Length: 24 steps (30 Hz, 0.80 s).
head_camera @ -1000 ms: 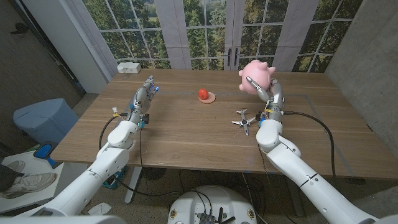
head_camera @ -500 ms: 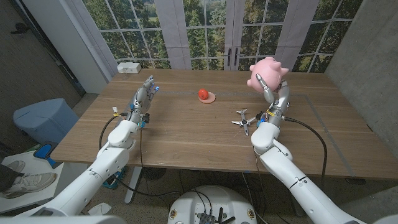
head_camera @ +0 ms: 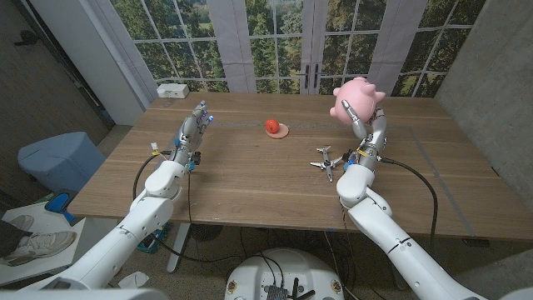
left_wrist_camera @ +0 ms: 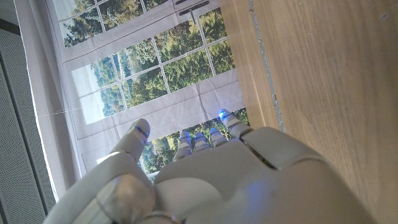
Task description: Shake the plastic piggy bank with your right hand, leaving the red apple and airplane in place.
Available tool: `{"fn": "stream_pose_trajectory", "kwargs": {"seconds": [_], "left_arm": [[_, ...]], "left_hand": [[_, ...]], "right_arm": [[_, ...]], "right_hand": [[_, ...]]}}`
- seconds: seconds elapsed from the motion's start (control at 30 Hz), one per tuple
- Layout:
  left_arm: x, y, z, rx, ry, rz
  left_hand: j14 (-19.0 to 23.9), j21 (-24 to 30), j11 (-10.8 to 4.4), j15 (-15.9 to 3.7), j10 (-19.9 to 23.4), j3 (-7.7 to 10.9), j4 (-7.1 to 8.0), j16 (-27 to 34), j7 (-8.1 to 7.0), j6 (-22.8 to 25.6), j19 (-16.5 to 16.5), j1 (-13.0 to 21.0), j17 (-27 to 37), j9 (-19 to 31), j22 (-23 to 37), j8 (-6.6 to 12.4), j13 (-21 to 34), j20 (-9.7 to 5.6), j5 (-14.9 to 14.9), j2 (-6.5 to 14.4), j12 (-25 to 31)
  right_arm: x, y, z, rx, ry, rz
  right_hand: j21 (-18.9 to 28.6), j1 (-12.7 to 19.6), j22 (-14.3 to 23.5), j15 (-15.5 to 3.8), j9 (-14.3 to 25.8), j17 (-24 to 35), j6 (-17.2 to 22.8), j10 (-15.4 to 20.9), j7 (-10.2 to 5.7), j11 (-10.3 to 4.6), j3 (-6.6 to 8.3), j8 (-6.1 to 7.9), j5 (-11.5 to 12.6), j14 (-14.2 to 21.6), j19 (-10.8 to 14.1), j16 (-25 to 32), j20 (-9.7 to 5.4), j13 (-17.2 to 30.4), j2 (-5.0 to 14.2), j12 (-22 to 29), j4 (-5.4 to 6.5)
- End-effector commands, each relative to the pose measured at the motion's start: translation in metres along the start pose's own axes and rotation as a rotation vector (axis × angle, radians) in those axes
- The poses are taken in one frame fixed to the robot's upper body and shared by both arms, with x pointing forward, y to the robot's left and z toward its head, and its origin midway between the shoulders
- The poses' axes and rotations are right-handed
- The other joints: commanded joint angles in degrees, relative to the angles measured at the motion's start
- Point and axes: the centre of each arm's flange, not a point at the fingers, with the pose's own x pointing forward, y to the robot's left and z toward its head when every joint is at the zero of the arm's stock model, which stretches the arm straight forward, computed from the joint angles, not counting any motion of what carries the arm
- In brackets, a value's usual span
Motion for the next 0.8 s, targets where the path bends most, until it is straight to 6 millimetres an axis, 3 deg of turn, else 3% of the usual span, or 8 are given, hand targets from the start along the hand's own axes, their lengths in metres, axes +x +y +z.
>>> {"fn": "stream_pose_trajectory", "kwargs": {"seconds": [0.03, 0.33, 0.8], "left_arm": [[-0.001, -0.001, 0.000, 0.002, 0.001, -0.004], [-0.002, -0.002, 0.001, 0.003, 0.000, -0.003], [-0.002, -0.003, 0.003, 0.006, -0.002, -0.006]], "left_hand": [[0.17, 0.02, 0.33, -1.51, -0.15, 0.12, -0.18, 0.05, 0.08, 0.08, 0.66, 0.69, 0.30, 0.31, 0.27, 0.26, 0.31, -1.92, 0.05, 2.86, 0.23], [0.19, 0.03, 0.47, -1.55, -0.10, 0.12, -0.19, 0.05, 0.11, 0.09, 0.69, 0.70, 0.29, 0.31, 0.27, 0.27, 0.31, -1.94, 0.05, 2.86, 0.25], [0.21, 0.03, 0.44, -1.57, -0.14, 0.14, -0.19, 0.06, 0.10, 0.06, 0.70, 0.72, 0.29, 0.31, 0.27, 0.25, 0.31, -1.92, 0.05, 2.88, 0.23]], "right_arm": [[0.009, 0.006, 0.003, -0.137, 0.041, 0.263], [0.021, 0.016, 0.009, -0.266, 0.147, 0.514], [0.022, 0.016, 0.008, -0.294, 0.173, 0.536]], "right_hand": [[0.46, 23.43, 0.14, -10.68, 2.33, 0.01, 25.40, 19.86, -16.54, -19.80, 4.51, 0.10, 0.41, 3.05, -0.55, 0.02, -2.08, 8.74, 23.26, 0.26, 0.75], [0.94, 23.42, 0.03, -10.74, 2.36, -0.04, 25.39, 19.80, -16.48, -19.62, 4.56, 0.04, 0.43, 2.92, -0.73, -0.26, -2.22, 8.74, 23.30, 0.10, 0.76], [1.60, 23.49, -0.08, -10.71, 2.43, 0.00, 25.33, 19.68, -16.29, -19.54, 4.56, -0.05, 0.40, 2.87, -1.01, -0.44, -2.14, 8.80, 23.26, -0.06, 0.72]]}}
